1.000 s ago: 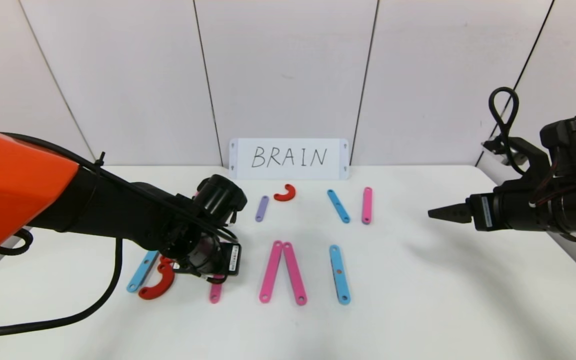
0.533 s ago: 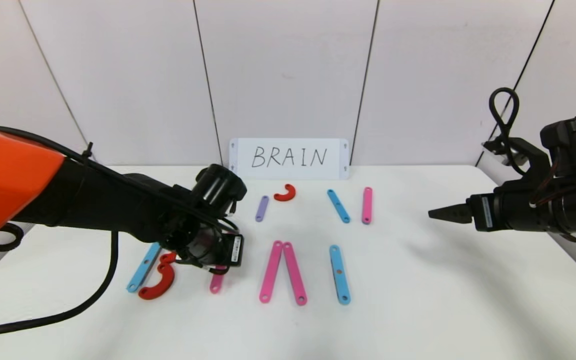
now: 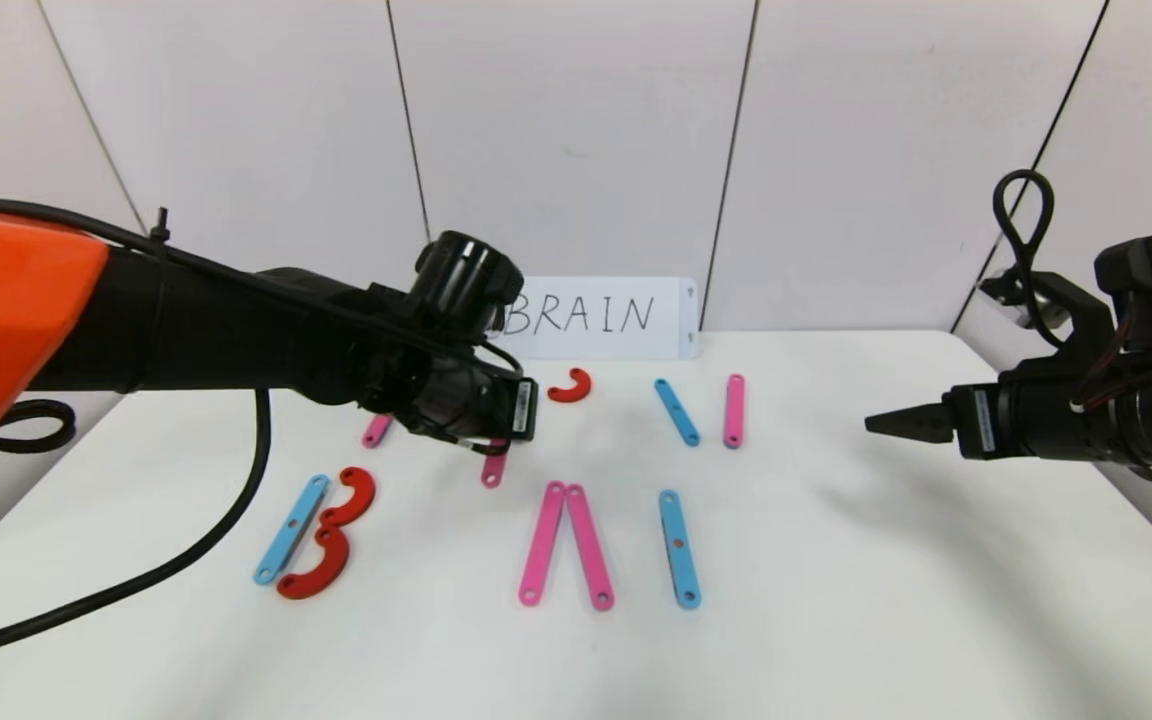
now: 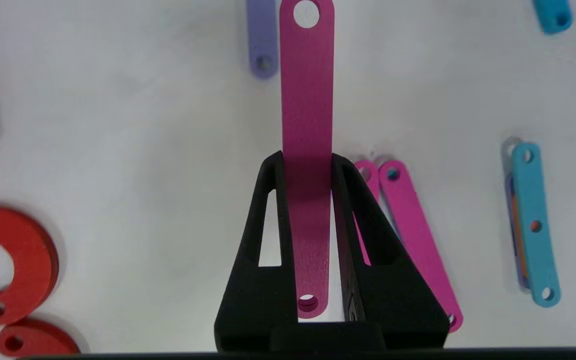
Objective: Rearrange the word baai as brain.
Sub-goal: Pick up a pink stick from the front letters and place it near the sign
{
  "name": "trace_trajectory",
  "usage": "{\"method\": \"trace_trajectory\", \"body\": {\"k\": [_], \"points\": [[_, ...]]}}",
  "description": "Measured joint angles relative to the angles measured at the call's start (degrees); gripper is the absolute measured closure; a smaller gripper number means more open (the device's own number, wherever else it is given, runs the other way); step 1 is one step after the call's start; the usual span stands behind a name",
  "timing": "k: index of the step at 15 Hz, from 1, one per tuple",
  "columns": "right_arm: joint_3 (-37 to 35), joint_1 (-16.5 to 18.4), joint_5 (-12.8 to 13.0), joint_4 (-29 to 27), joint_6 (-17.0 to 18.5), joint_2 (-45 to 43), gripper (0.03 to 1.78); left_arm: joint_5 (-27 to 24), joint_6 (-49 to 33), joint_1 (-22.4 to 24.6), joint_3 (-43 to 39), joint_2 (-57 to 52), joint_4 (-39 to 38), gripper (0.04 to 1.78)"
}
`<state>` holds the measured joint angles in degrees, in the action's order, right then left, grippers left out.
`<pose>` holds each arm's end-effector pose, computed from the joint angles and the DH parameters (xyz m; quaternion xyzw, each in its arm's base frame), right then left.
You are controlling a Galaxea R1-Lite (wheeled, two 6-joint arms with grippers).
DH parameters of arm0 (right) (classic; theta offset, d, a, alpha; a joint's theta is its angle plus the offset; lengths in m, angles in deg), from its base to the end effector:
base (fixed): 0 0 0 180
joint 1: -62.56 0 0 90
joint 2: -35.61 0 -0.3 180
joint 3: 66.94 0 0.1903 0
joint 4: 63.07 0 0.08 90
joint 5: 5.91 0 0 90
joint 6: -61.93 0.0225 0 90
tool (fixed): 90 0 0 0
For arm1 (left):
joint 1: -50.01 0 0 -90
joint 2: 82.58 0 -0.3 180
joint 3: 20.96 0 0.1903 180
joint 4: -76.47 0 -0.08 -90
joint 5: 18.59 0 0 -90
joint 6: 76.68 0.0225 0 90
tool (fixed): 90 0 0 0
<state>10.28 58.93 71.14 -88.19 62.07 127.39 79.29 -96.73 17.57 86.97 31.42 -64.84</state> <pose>0.2711 0.0223 0.1869 0.0287 0.3384 0.1352 0.9308 0.3256 -0.2033 0.1819 -0.0281 0.3862 -0.1314 0.9126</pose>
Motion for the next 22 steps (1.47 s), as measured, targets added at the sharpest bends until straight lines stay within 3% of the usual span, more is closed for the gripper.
{"method": "trace_trajectory", "body": {"k": [3,6,10,15,22], "points": [[1.01,1.22,-0.80,0.50,-0.09,-0.02,0.07,-0.52,1.90,-0.83,7.46,3.89,0.20,1.54],[1.27,3.43,-4.80,5.30,-0.32,0.22,0.07,-1.29,3.16,-0.99,12.87,7.55,0.20,1.54],[1.34,5.84,-8.79,5.97,-0.35,0.39,0.07,-1.93,4.46,-1.49,19.50,12.79,0.46,1.54],[1.02,6.27,-8.85,5.96,-0.55,0.59,0.07,-2.15,5.39,-2.32,27.73,19.94,0.93,1.54],[0.46,6.28,-8.79,5.83,-0.55,0.63,0.07,-4.00,6.85,-4.77,28.81,24.77,-1.94,1.54]]}}
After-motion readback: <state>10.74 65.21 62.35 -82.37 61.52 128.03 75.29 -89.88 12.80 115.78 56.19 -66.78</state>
